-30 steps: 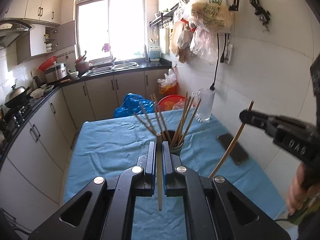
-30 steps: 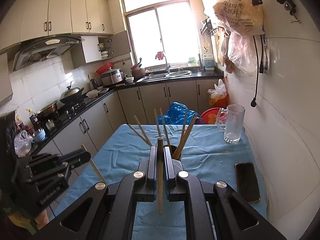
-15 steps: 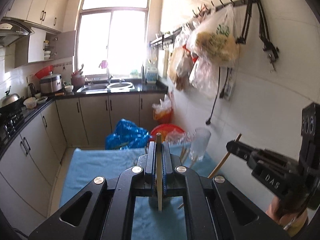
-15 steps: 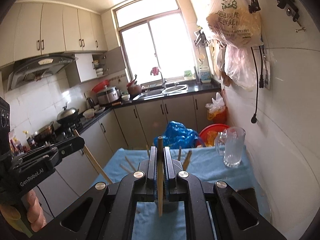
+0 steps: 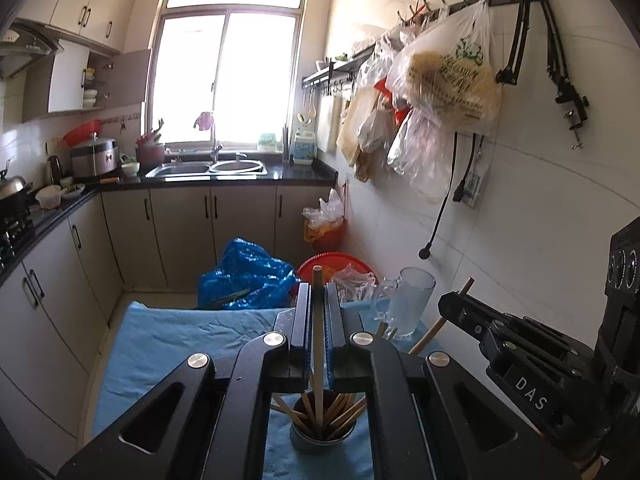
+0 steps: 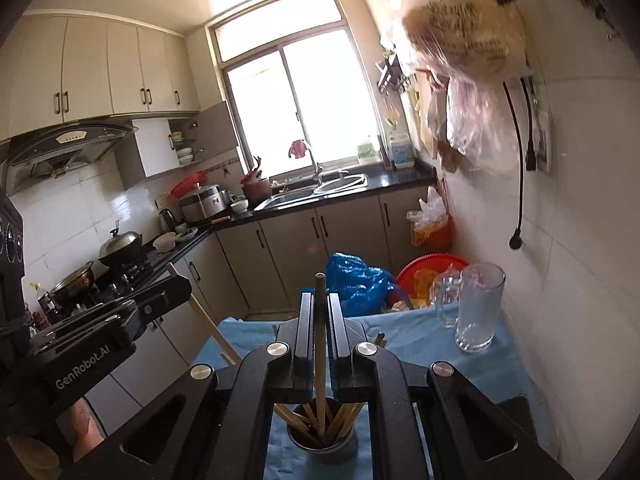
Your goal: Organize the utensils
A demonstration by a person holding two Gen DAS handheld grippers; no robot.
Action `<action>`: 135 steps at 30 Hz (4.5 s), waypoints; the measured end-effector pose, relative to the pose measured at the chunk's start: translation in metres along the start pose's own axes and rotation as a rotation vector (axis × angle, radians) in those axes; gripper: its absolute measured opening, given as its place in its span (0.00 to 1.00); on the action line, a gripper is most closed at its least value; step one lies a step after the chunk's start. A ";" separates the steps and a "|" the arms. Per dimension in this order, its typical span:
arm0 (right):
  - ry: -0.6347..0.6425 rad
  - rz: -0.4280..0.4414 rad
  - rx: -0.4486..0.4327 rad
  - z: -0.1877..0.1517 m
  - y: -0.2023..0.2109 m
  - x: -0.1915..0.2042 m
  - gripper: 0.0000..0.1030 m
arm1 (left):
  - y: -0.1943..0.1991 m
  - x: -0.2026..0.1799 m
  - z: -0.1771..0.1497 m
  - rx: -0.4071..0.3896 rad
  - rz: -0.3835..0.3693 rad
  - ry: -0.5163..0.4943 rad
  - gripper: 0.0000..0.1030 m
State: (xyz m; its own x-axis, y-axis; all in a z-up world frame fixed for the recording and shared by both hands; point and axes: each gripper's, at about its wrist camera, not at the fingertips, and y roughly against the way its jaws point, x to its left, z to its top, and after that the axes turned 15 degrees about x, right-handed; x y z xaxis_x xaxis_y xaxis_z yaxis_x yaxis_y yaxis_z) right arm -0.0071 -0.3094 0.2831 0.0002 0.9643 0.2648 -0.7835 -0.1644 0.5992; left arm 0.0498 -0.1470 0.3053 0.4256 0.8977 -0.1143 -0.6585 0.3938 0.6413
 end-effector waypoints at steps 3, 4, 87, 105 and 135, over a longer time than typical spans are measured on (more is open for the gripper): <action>-0.011 0.004 0.021 -0.006 -0.013 -0.006 0.06 | -0.014 0.004 -0.006 0.015 0.007 0.001 0.05; -0.015 0.004 0.031 -0.008 -0.018 -0.008 0.06 | -0.018 0.005 -0.009 0.021 0.009 0.001 0.05; -0.053 0.010 0.038 -0.049 0.022 -0.004 0.51 | 0.067 0.005 -0.113 -0.042 0.191 0.003 0.79; -0.114 -0.026 0.052 -0.158 0.097 0.015 0.69 | 0.205 -0.007 -0.205 -0.299 0.435 0.121 1.00; -0.114 -0.292 0.198 -0.227 0.059 -0.001 0.72 | 0.105 0.003 -0.257 0.131 0.466 0.177 1.00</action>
State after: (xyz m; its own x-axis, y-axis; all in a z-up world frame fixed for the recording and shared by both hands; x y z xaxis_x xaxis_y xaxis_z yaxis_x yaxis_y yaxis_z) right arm -0.1946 -0.2728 0.1469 0.2839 0.9491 0.1367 -0.6045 0.0665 0.7938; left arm -0.1778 -0.0517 0.1771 -0.0134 0.9962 0.0864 -0.6653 -0.0734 0.7430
